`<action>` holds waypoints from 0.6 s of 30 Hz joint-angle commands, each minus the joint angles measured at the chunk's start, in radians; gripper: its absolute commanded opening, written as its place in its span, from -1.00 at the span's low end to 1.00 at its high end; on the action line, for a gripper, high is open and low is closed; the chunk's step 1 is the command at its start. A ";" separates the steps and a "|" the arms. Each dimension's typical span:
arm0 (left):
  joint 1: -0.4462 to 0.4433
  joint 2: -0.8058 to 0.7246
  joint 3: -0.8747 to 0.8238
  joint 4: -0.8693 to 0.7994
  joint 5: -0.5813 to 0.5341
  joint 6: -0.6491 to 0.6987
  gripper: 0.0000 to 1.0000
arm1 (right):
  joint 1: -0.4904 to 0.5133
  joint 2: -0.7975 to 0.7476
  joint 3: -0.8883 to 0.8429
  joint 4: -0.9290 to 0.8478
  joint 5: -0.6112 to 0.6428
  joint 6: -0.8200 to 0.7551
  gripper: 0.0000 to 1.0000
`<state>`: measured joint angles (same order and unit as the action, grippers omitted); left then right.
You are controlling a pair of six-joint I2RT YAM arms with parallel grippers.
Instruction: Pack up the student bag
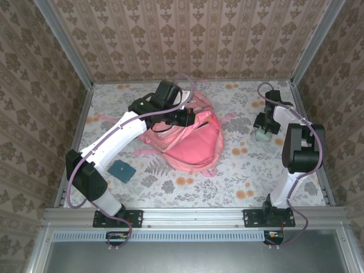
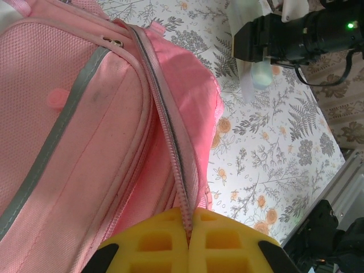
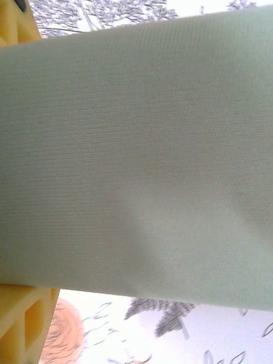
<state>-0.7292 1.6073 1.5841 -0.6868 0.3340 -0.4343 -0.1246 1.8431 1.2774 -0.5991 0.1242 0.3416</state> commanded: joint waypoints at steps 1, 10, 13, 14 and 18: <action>0.017 -0.040 0.017 0.052 0.022 -0.005 -1.00 | 0.029 -0.128 -0.046 -0.012 -0.024 0.043 0.29; 0.029 0.025 0.080 0.094 0.047 -0.041 -1.00 | 0.226 -0.442 -0.171 -0.075 -0.065 0.190 0.27; 0.028 0.059 0.116 0.103 0.074 -0.056 -1.00 | 0.330 -0.514 -0.195 -0.089 -0.061 0.293 0.27; 0.027 0.069 0.128 0.105 0.079 -0.059 -1.00 | 0.370 -0.527 -0.205 -0.082 -0.060 0.337 0.27; 0.024 0.099 0.154 0.109 0.100 -0.067 -1.00 | 0.506 -0.536 -0.240 -0.006 -0.074 0.508 0.26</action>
<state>-0.7109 1.6989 1.6806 -0.6598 0.3962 -0.4789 0.3225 1.3121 1.0698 -0.6289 0.0677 0.6773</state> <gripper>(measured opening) 0.047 0.636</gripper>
